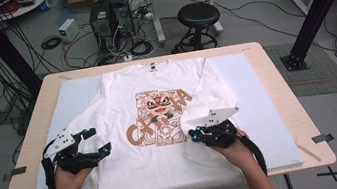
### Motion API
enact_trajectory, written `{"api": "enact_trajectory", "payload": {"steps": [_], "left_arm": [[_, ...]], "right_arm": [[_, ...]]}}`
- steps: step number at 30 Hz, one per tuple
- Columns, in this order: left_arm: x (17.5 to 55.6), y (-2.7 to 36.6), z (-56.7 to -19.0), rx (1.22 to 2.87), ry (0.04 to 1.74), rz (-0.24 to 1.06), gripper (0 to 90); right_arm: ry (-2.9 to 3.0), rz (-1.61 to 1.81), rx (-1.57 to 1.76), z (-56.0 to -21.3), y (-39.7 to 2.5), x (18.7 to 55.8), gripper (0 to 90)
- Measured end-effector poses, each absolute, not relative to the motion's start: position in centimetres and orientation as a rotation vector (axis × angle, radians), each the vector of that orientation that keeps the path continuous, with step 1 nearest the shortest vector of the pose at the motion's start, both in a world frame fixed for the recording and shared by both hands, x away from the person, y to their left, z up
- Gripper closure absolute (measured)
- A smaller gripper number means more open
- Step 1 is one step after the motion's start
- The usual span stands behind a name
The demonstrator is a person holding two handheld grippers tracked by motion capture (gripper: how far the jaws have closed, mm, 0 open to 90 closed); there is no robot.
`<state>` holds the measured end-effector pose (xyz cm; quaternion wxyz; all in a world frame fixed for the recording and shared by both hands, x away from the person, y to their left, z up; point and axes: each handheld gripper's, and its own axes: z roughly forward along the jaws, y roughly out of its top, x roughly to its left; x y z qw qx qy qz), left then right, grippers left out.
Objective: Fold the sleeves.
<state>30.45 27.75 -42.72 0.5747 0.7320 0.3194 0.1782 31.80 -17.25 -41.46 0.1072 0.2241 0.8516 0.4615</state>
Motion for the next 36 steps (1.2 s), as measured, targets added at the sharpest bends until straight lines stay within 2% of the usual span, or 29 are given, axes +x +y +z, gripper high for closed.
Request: {"api": "enact_trajectory", "payload": {"steps": [8,16,17,18,23,25,31,36], "left_arm": [[30.3,27.8,-42.5,1.711,0.734,0.423,13.4],[30.3,28.1,-42.5,1.703,0.745,0.424,13.4],[30.3,28.1,-42.4,1.708,0.744,0.424,13.4],[30.3,28.1,-42.4,1.708,0.743,0.422,13.4],[30.3,28.0,-42.5,1.709,0.745,0.421,13.4],[30.3,27.9,-42.5,1.714,0.747,0.419,13.4],[30.4,26.9,-42.6,1.736,0.732,0.403,13.4],[30.5,26.1,-42.7,1.753,0.719,0.396,13.4]], "right_arm": [[2.532,1.344,0.566,-39.8,-12.9,32.5,89.1],[2.512,1.361,0.527,-39.0,-11.1,32.6,89.1],[2.517,1.348,0.525,-39.1,-10.9,32.6,87.5],[2.521,1.341,0.523,-39.2,-10.8,32.6,77.6],[2.419,1.355,0.611,-39.5,-13.4,32.1,64.2],[2.396,1.351,0.638,-39.5,-14.2,32.1,61.9],[2.236,1.342,0.815,-40.0,-20.2,31.8,57.8],[2.217,1.285,0.876,-40.7,-22.7,31.7,54.6]]}}
